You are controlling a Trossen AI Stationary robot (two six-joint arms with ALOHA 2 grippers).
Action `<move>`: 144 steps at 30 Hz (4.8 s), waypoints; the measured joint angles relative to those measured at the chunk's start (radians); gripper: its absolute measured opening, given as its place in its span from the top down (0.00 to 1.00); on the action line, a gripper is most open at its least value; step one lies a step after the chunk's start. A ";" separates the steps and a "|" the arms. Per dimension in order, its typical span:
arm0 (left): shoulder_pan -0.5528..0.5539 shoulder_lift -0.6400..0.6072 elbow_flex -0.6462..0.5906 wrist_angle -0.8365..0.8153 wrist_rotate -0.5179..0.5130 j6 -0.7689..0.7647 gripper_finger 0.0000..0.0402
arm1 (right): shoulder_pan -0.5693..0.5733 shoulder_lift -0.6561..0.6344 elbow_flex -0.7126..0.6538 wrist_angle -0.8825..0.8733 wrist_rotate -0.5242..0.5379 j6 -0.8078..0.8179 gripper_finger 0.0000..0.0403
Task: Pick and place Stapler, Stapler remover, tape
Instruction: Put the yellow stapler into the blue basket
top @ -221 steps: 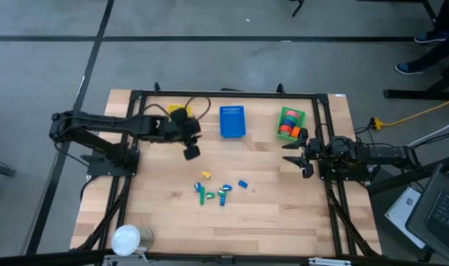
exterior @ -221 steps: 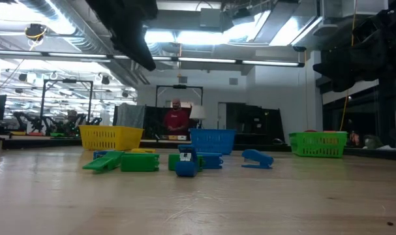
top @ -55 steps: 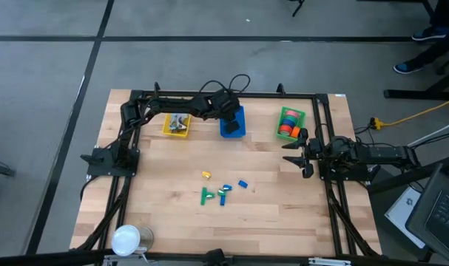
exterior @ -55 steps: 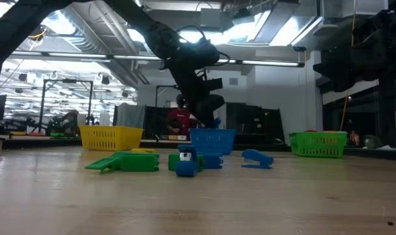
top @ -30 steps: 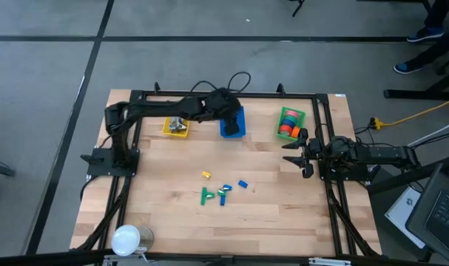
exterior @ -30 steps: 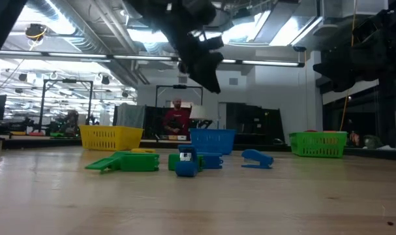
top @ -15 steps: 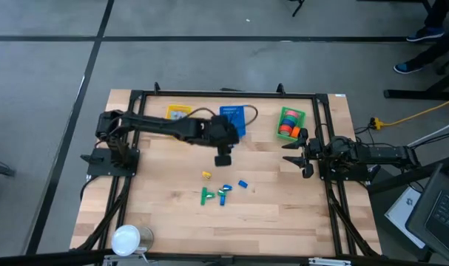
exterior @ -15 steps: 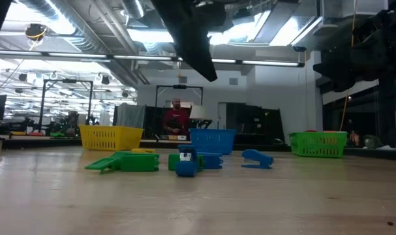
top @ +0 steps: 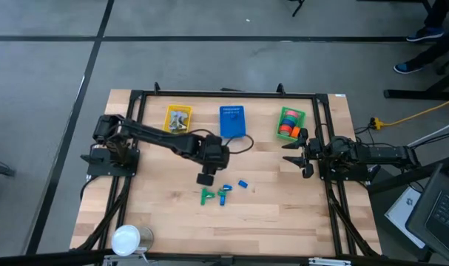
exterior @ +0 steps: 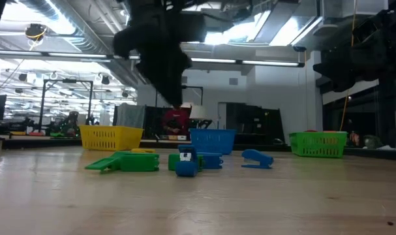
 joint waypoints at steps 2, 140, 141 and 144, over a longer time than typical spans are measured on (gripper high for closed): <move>-0.006 0.000 -0.028 0.003 0.018 0.009 0.63 | 0.000 0.000 0.000 0.000 0.000 0.000 0.48; 0.546 0.208 -0.029 0.642 -0.005 0.168 0.84 | 0.000 0.000 0.000 0.000 0.000 0.000 0.48; 0.548 0.208 -0.029 0.638 0.002 0.163 0.83 | 0.000 0.000 0.000 0.000 0.000 0.000 0.48; 0.548 0.208 -0.029 0.631 0.005 0.150 0.81 | 0.000 0.000 0.000 0.000 0.000 0.000 0.48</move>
